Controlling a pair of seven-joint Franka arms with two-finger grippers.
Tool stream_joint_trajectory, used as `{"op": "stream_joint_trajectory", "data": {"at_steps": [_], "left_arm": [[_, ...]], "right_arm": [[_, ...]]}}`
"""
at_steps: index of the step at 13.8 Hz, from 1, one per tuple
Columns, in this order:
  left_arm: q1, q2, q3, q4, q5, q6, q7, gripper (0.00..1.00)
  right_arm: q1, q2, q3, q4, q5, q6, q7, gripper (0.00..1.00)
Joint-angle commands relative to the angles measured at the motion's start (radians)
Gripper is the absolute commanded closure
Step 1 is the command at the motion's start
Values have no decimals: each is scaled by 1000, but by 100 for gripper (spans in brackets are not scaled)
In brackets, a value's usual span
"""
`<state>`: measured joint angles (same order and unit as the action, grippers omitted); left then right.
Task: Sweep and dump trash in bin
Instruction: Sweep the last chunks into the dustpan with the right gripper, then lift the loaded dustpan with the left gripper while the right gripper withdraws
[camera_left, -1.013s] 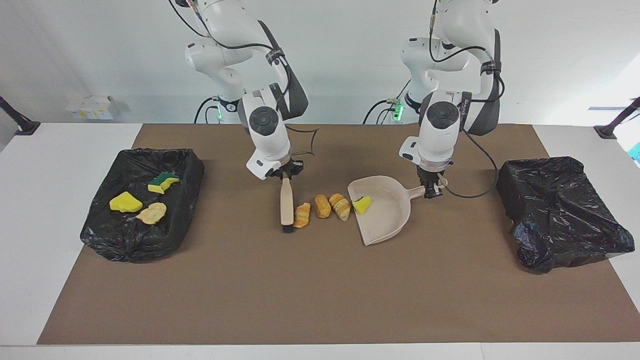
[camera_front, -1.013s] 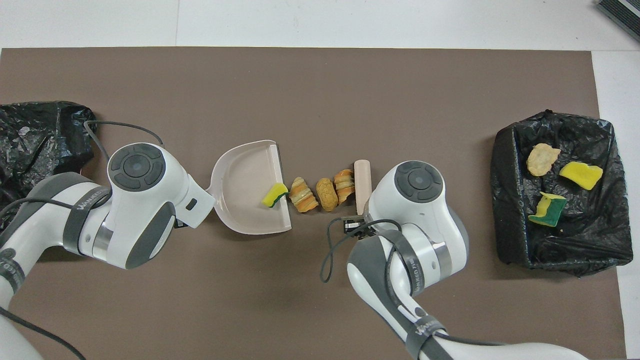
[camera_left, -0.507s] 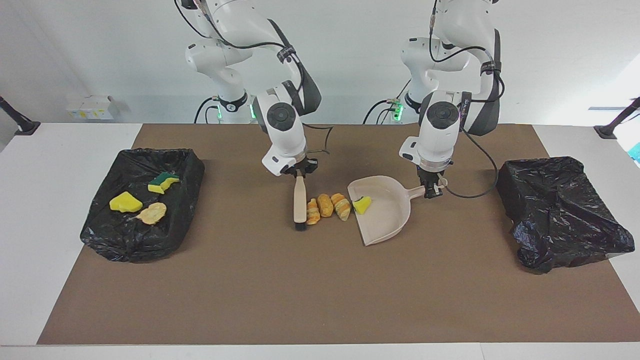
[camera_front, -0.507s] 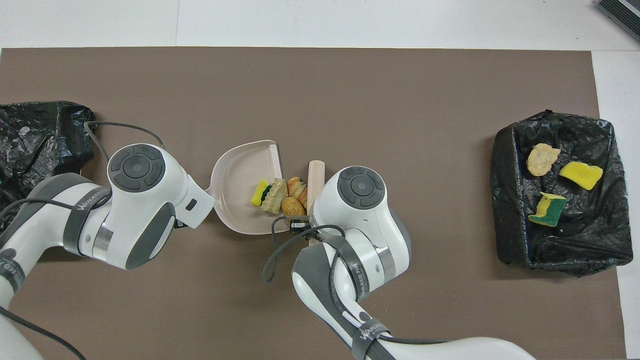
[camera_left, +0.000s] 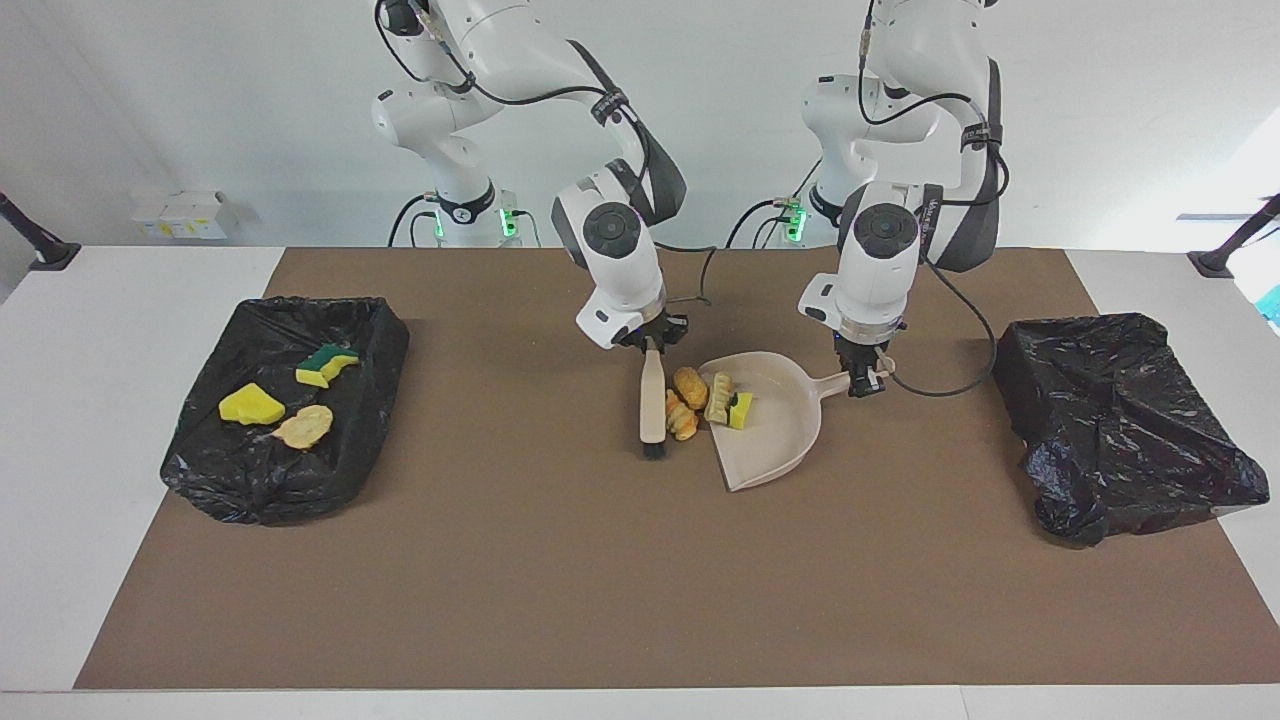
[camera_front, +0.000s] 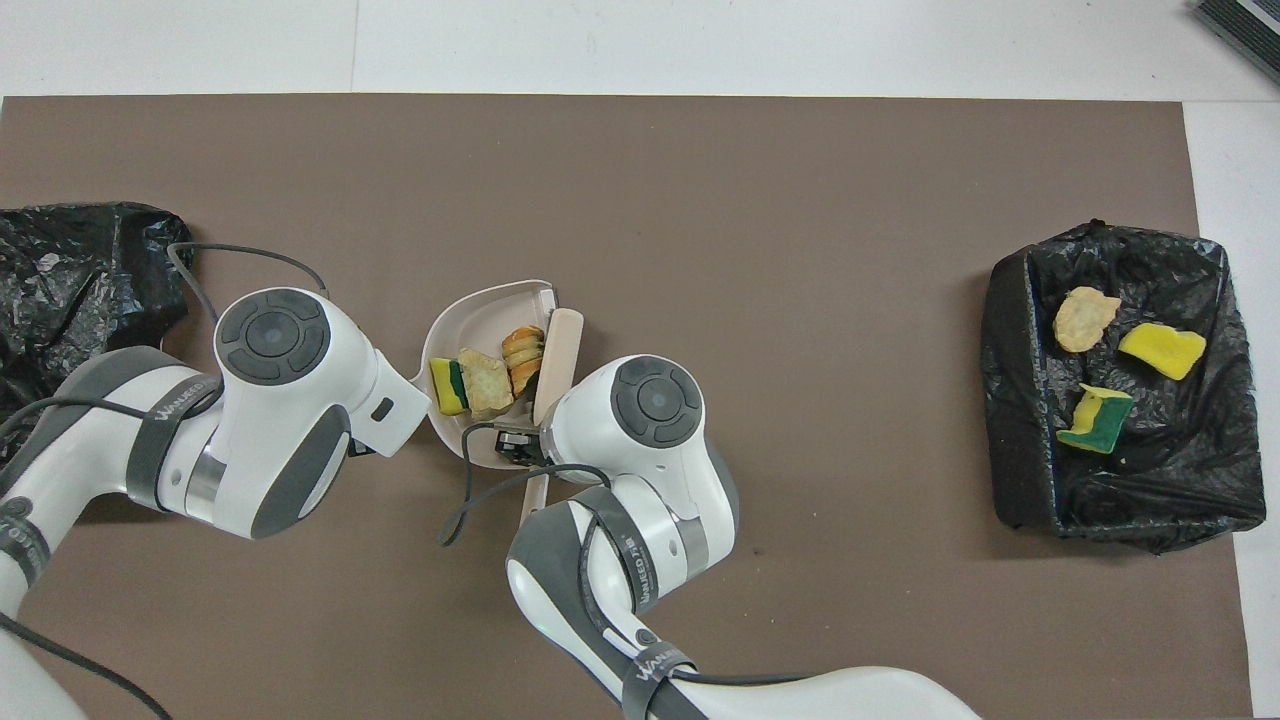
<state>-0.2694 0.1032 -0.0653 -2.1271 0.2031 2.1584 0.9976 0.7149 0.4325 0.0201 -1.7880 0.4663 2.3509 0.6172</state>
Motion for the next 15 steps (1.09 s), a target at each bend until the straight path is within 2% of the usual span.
{"op": "stream_joint_trajectory", "data": {"at_steps": [1, 3, 8, 10, 12, 15], "left_arm": [[7, -19, -2, -33, 21, 24, 12, 100], [9, -19, -2, -33, 22, 24, 12, 100], [41, -10, -2, -17, 21, 32, 75, 100], [61, 1, -2, -11, 21, 41, 117, 100], [93, 16, -4, 15, 16, 31, 191, 100], [179, 68, -5, 106, -2, 2, 399, 100]], "right_arm": [[-2, 40, 1, 65, 35, 7, 27, 100], [-11, 28, 1, 64, 40, -7, 18, 100], [-54, -61, -14, 65, 14, -232, 13, 100], [-90, -122, -12, 62, -21, -341, 13, 100], [-114, -173, -12, 59, -58, -461, 9, 100], [-92, -236, -11, 24, -126, -591, 15, 100]]}}
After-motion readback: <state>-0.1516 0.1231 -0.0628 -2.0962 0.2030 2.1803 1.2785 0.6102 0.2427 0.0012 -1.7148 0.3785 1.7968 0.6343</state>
